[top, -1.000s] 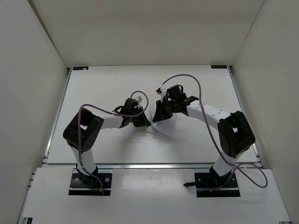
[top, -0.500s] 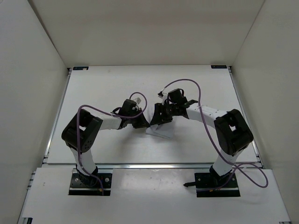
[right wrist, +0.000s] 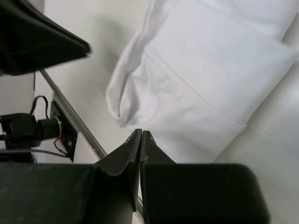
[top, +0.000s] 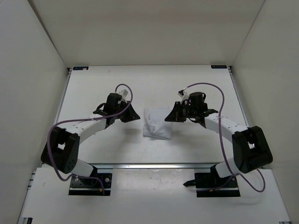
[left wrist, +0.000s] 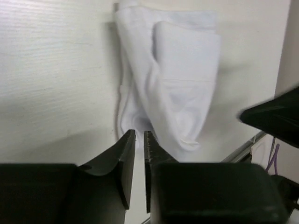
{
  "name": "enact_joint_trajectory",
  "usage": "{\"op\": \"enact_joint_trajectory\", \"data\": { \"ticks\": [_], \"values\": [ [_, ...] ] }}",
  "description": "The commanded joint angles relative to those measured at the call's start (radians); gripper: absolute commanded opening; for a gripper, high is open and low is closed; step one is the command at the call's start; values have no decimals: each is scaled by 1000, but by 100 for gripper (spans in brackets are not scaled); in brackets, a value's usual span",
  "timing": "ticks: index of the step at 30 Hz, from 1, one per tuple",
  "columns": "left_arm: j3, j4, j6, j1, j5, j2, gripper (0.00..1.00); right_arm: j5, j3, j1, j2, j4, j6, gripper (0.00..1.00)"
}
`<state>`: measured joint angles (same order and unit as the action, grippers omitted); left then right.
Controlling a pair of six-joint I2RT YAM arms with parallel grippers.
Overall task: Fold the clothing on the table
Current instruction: Fold the skirt
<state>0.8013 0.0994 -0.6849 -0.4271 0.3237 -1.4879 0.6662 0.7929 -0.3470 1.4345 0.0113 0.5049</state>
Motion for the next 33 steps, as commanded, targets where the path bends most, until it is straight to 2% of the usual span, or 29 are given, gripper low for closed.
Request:
{"op": "enact_joint_trajectory", "data": {
  "ticks": [1,5,13,17,21,25,29,33],
  "values": [
    [35,14,16,-31,35,92,29,1,-29,-53,64,-68,-6,0],
    [18,-89,-51,-103,40,123,39,18,-6,-70,160,-90,-6,0],
    [13,-161,-70,-193,31,25,16,39,80,-95,316,-105,-28,0],
    [53,-161,-62,-223,41,-37,11,55,101,-93,351,-105,-34,0],
    [145,-99,-44,-259,11,-121,9,62,97,-95,360,-116,-34,0],
    [190,54,-18,-282,-104,-184,2,73,97,-86,374,-126,-28,0],
    [115,128,-14,-257,-211,-158,0,70,95,-64,373,-123,-31,0],
    [24,119,-15,-194,-219,-79,0,62,85,-40,363,-103,-49,0]
  ]
}}
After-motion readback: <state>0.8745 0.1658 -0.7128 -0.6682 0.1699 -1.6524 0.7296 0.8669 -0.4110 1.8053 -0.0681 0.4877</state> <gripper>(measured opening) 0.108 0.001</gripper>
